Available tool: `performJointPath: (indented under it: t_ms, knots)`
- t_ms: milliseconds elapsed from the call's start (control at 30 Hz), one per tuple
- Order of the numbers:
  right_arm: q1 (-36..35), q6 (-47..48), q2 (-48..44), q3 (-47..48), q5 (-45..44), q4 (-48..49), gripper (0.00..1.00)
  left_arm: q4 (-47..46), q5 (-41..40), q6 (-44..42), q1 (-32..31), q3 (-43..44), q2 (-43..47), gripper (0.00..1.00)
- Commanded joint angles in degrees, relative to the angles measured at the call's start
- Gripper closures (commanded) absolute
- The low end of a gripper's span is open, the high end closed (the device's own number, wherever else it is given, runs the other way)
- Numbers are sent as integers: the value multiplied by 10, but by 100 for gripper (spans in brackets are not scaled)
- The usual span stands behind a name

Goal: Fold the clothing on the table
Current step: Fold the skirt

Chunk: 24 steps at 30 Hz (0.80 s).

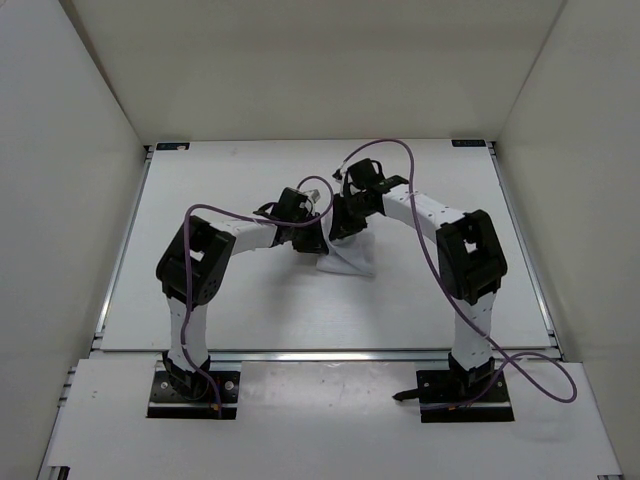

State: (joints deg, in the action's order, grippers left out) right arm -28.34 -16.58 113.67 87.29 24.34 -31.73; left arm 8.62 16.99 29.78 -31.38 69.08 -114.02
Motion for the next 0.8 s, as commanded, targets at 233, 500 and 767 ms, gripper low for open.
performJointPath:
  t_ms: [233, 500, 767]
  knots:
    - [3, 2, -45, 21, -6, 23, 43, 13, 5, -1, 22, -32, 14, 67]
    - [81, -29, -189, -102, -28, 119, 48, 17, 5, -3, 37, -46, 50, 64]
    - [103, 10, -116, -132, -18, 81, 95, 14, 0, 0, 9, -56, 58, 65]
